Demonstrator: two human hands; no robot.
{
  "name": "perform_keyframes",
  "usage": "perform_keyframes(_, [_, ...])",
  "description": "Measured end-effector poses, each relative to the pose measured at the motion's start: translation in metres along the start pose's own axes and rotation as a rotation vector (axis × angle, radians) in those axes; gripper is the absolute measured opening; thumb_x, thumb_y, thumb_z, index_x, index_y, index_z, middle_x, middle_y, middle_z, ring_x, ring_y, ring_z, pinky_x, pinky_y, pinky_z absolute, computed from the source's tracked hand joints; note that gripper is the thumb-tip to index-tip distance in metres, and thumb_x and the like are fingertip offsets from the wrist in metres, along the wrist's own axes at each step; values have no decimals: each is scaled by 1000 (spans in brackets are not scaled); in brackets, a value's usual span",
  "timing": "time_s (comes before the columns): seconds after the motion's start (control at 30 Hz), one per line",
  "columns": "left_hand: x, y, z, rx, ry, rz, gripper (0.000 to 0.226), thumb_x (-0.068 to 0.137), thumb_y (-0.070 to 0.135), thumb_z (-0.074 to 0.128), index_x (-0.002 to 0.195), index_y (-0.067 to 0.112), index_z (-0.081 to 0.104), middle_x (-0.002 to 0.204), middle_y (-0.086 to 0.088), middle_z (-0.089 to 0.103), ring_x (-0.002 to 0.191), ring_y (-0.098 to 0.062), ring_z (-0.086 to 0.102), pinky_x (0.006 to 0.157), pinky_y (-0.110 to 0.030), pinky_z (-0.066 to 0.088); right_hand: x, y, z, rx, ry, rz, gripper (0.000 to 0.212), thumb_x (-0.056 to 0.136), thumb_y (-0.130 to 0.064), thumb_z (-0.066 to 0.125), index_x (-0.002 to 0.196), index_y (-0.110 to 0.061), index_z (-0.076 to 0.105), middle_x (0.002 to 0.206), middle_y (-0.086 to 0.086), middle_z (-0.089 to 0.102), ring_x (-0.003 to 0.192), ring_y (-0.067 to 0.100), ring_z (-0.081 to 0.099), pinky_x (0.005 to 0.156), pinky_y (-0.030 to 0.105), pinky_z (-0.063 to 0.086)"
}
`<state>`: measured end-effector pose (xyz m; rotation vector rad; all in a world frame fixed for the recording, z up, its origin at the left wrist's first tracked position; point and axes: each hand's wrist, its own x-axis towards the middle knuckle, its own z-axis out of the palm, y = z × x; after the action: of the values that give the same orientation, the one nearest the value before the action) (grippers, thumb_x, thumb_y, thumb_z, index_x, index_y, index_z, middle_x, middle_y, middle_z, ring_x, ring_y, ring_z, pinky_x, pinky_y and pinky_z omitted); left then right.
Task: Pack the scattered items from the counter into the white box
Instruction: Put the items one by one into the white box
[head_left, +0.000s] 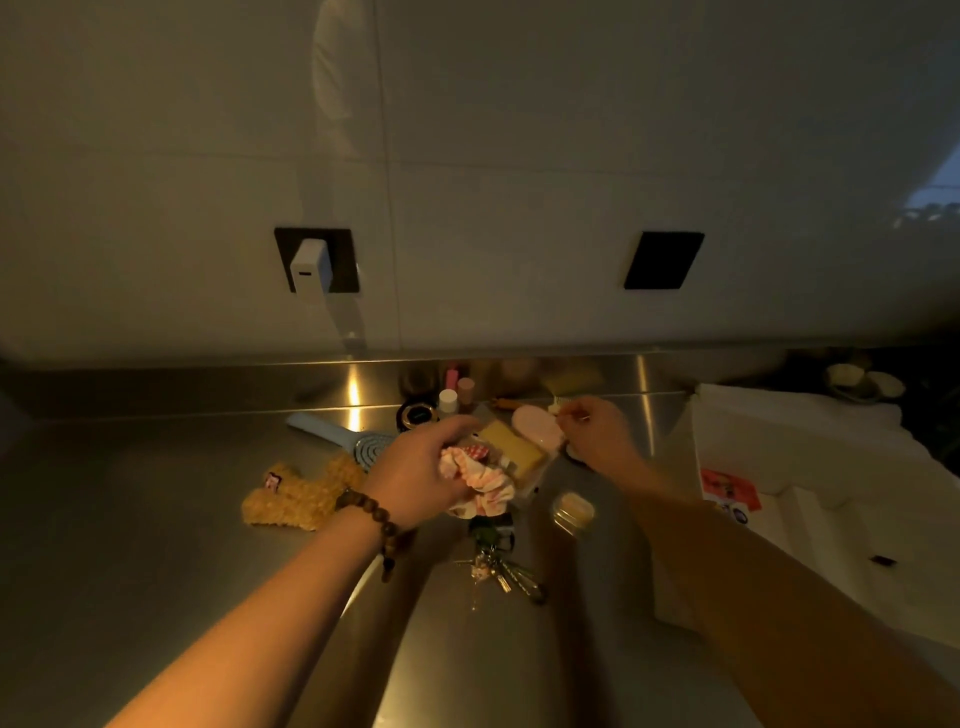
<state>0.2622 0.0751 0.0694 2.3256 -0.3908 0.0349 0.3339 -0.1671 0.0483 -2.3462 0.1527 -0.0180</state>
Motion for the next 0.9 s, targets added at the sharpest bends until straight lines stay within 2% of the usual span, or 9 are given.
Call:
perform_keyframes(0.07, [7, -8, 1, -27, -3, -46, 58, 69, 27, 76, 121, 40, 52, 101, 21, 52, 93, -3, 52, 78, -24, 46, 24, 15, 11, -143, -10, -13, 28, 86, -17, 65, 113, -9, 64, 114, 14, 64, 100, 24, 59, 77, 22, 41])
perform_keyframes(0.2, [22, -24, 2, -116, -16, -157, 59, 66, 20, 79, 116, 40, 55, 100, 20, 57, 94, -2, 57, 80, -26, 52, 58, 32, 34, -383, -250, -15, 55, 82, -35, 62, 134, -23, 49, 135, 11, 46, 123, 30, 45, 104, 41, 38])
perform_keyframes(0.27, [27, -31, 1, -152, -18, -190, 60, 65, 20, 82, 113, 42, 54, 100, 21, 58, 92, 2, 57, 77, -20, 51, 69, 38, 40, -425, -343, -36, 65, 78, -41, 62, 139, -30, 41, 138, 9, 42, 127, 28, 41, 107, 41, 34])
perform_keyframes(0.33, [29, -35, -1, -209, -30, -223, 61, 62, 22, 84, 108, 45, 52, 100, 22, 59, 91, 5, 57, 70, -11, 48, 76, 44, 44, -427, -398, -97, 71, 78, -37, 66, 143, -30, 36, 141, 9, 41, 130, 27, 39, 108, 38, 32])
perform_keyframes(0.53, [31, -36, -1, -358, -21, -302, 58, 62, 22, 83, 109, 37, 53, 99, 13, 61, 80, 9, 61, 61, -7, 48, 74, 51, 47, -394, -331, -191, 81, 70, -42, 75, 141, -33, 36, 130, 11, 52, 118, 32, 51, 96, 44, 45])
perform_keyframes(0.7, [29, -21, -8, -333, 25, -297, 54, 66, 33, 79, 115, 29, 56, 101, 14, 59, 85, -1, 59, 58, -7, 47, 59, 25, 25, -256, -229, -267, 80, 69, -31, 78, 139, -25, 40, 129, 12, 52, 118, 32, 49, 92, 34, 38])
perform_keyframes(0.77, [30, -9, -10, -317, 34, -278, 56, 66, 38, 78, 117, 27, 57, 103, 11, 60, 88, -3, 60, 63, -11, 49, 45, 9, 6, -235, -181, -279, 81, 68, -27, 79, 139, -27, 39, 131, 9, 51, 120, 30, 48, 94, 34, 38])
perform_keyframes(0.87, [32, 13, -6, -355, 32, -263, 56, 64, 36, 80, 114, 26, 59, 111, 3, 62, 95, -13, 62, 79, -33, 56, 15, -4, -31, -212, -107, -278, 82, 67, -29, 80, 138, -26, 39, 133, 4, 51, 118, 24, 50, 93, 32, 39])
perform_keyframes(0.9, [34, 22, -3, -362, 36, -248, 53, 64, 35, 81, 111, 26, 59, 112, 1, 62, 97, -14, 62, 82, -36, 55, 3, -6, -45, -201, -92, -274, 81, 67, -29, 81, 137, -25, 40, 132, 3, 52, 116, 23, 51, 92, 33, 41])
